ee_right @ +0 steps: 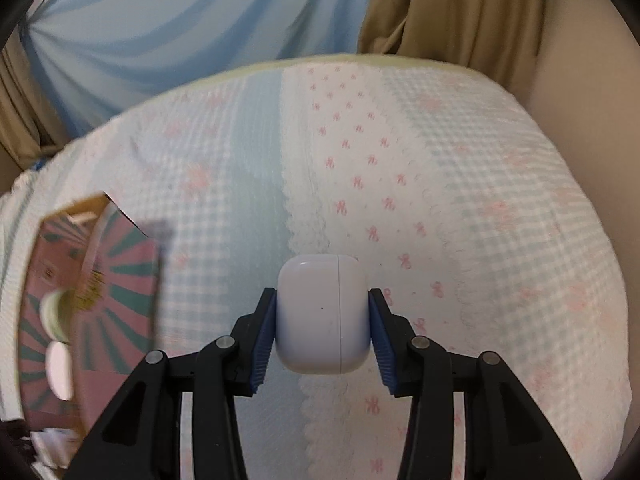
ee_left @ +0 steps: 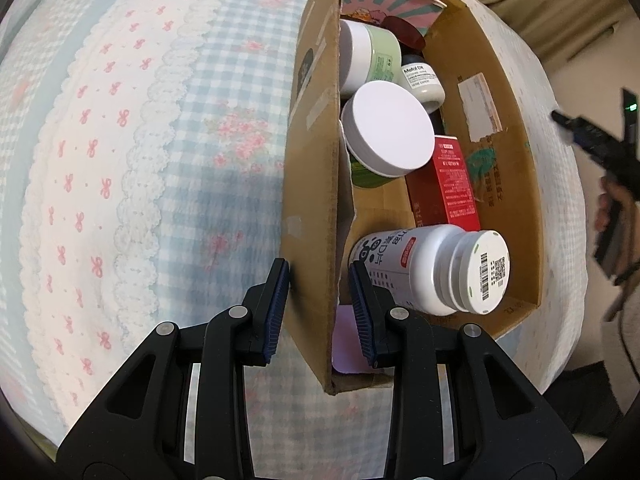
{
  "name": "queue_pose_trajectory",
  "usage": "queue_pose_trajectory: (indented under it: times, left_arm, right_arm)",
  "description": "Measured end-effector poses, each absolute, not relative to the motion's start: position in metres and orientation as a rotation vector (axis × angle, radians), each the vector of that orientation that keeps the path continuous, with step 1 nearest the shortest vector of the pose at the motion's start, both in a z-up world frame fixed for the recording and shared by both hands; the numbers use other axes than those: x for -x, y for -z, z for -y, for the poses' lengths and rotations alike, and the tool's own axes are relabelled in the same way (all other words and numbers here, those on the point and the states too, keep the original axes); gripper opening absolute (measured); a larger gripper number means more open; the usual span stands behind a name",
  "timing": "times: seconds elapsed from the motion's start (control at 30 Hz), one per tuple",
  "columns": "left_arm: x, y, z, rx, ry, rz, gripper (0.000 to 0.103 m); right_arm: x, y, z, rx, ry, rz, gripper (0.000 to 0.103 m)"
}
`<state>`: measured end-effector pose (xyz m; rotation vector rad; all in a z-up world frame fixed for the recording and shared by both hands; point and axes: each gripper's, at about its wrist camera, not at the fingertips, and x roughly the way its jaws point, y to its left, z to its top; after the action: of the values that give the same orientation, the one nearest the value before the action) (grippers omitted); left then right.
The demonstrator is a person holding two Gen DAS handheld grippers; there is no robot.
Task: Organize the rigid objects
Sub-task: 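Carry the white earbud case into the box with the right gripper and release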
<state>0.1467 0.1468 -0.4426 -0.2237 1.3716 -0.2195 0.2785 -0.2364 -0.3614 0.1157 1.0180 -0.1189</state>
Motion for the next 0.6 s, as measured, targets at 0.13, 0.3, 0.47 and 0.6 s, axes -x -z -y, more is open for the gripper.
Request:
queue_pose_trajectory:
  times: [0.13,0.3,0.47,0.6]
  left_arm:
    - [-0.147,0.443,-0.145,0.198,0.236,-1.377,0.028]
    - [-0.145,0.442,-0.145,0.179,0.258,-1.386,0.028]
    - [-0.146,0.441,-0.143,0.153,0.29,-1.387,0.028]
    - [-0.147,0.441,-0.145,0.152,0.31,-1.389,0.028]
  right_arm:
    - [-0.268,0.312,0.225,-0.136,0.118,-1.002,0.041]
    - [-0.262,0.258,0.193,-0.158,0.083,-0.972,0.041]
    - [-0.26,0.23,0.147,-0.211,0.012,-0.967,0.041]
    - [-0.258,0.229,0.107,-0.252,-0.044,-0.987,0.041]
